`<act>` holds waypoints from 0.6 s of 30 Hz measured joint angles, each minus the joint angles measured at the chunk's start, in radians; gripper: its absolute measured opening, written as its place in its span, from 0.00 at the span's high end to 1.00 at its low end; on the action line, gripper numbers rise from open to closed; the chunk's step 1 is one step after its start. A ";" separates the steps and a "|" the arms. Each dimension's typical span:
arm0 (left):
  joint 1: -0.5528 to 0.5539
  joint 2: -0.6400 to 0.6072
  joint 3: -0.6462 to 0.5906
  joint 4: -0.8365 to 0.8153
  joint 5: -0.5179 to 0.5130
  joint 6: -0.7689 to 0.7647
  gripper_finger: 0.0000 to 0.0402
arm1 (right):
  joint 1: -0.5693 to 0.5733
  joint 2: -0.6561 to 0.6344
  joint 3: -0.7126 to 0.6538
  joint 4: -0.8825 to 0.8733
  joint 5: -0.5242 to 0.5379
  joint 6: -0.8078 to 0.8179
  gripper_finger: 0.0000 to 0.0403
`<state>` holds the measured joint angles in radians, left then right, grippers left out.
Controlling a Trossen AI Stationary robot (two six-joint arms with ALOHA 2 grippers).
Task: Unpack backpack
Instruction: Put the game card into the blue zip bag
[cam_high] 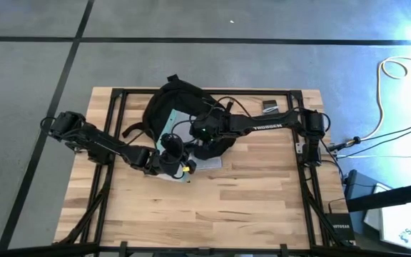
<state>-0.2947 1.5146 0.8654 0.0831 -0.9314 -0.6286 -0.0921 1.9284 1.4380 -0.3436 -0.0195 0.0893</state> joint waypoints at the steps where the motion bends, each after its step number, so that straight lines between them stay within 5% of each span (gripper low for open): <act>1: 0.000 0.000 0.000 -0.003 0.000 -0.003 0.99 | 0.000 0.000 0.000 0.001 0.001 0.005 0.13; 9: 0.000 0.000 0.005 0.015 0.014 -0.011 0.99 | 0.002 -0.025 0.005 -0.048 -0.021 0.022 0.01; 18: 0.000 -0.001 0.005 0.010 0.013 -0.011 0.99 | 0.057 -0.107 0.005 -0.175 -0.061 -0.024 0.17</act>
<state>-0.2947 1.5135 0.8703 0.0927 -0.9186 -0.6395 -0.0354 1.8218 1.4429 -0.5183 -0.0801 0.0658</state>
